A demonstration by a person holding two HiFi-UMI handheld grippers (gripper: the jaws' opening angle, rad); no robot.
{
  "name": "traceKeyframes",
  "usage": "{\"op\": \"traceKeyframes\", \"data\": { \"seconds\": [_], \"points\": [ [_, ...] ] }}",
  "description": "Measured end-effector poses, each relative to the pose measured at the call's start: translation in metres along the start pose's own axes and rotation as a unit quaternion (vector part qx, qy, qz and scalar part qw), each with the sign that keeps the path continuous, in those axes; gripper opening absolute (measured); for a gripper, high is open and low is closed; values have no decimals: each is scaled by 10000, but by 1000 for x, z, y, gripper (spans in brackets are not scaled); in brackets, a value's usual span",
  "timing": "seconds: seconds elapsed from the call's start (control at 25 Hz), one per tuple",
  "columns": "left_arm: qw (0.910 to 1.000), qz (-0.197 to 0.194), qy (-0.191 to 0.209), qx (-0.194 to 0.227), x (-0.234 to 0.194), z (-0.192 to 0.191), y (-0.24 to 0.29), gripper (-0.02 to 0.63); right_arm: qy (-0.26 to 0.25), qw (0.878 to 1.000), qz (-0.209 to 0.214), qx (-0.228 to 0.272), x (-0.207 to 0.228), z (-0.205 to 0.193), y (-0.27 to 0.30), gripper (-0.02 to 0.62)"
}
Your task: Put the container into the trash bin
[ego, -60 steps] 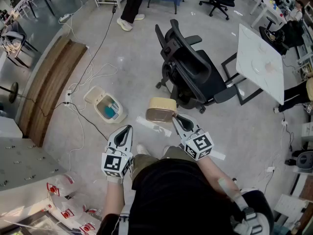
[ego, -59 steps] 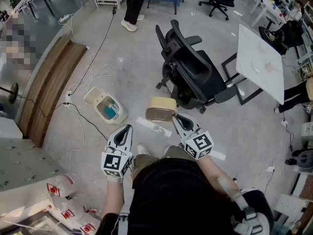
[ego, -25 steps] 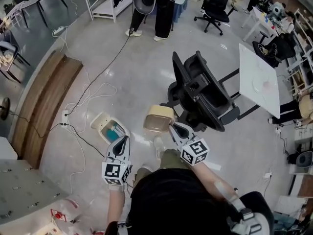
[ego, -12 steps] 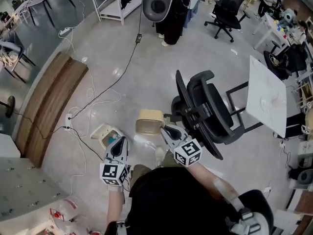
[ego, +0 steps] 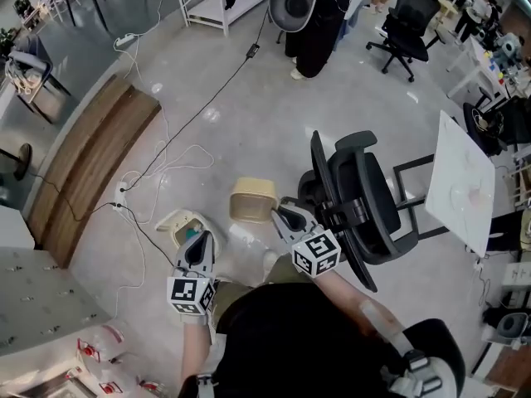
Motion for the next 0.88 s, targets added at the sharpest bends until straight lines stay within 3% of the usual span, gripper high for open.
{"op": "traceKeyframes", "data": {
  "seconds": [0.4, 0.88],
  "points": [
    [9994, 277, -204, 90, -59, 0, -29, 10, -189, 9994, 211, -201, -36, 17, 46, 49],
    [9924, 970, -712, 240, -134, -35, -102, 10, -642, 9925, 880, -546, -125, 24, 115, 49]
  ]
}}
Point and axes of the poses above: the fingertips, and each gripper's own axes: y forward along the fingers, x to its right, z out of its top, the point moved 2 cm from there along -y, backward along the fingers, and after that the axes turned 10 degrees about -x, right-handed, at the moved point
